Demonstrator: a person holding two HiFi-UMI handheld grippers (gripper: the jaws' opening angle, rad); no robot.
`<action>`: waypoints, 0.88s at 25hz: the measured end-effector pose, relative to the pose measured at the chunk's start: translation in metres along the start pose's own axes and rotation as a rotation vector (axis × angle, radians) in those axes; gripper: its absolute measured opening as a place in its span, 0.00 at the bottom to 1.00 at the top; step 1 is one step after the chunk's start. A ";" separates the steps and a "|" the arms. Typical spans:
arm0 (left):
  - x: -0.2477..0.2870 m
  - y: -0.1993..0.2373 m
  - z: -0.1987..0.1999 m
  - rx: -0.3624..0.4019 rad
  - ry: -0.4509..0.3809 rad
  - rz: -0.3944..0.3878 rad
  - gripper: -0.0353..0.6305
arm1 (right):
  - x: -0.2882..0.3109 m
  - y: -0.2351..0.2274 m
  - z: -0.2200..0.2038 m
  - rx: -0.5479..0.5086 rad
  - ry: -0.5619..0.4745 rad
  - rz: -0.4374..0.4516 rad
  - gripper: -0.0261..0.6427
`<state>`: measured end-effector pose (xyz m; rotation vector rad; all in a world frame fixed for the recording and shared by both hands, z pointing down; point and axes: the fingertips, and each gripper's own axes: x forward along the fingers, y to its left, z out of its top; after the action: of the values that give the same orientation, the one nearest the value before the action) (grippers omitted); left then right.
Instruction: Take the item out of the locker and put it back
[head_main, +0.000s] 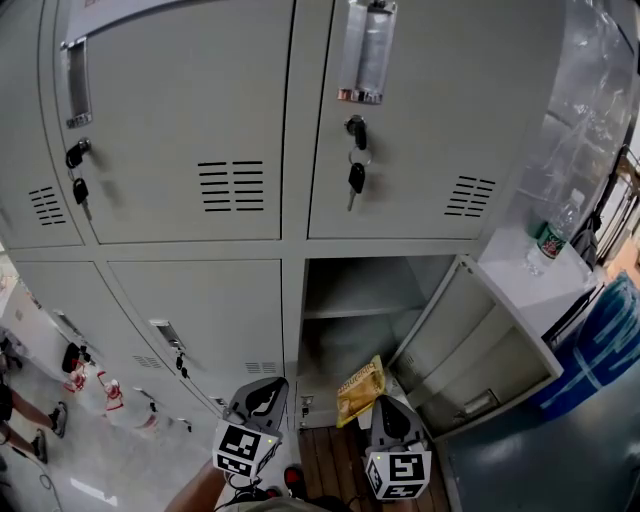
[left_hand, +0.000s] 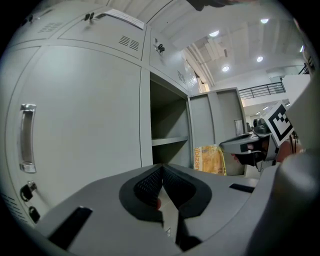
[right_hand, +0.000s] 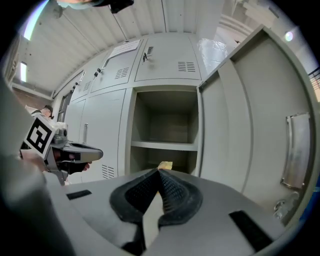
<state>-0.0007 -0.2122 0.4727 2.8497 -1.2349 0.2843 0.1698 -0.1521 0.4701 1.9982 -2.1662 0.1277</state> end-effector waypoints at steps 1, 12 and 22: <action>-0.001 0.000 0.000 0.000 -0.005 0.003 0.09 | -0.004 0.001 -0.002 0.005 0.002 -0.003 0.06; -0.012 -0.003 -0.007 -0.007 0.010 0.010 0.09 | -0.027 0.007 -0.013 0.033 -0.014 -0.013 0.06; -0.012 -0.003 -0.008 -0.011 0.013 0.011 0.09 | -0.026 0.012 -0.011 0.032 -0.016 0.006 0.06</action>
<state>-0.0079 -0.2004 0.4788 2.8277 -1.2467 0.2942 0.1609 -0.1235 0.4767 2.0170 -2.1936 0.1482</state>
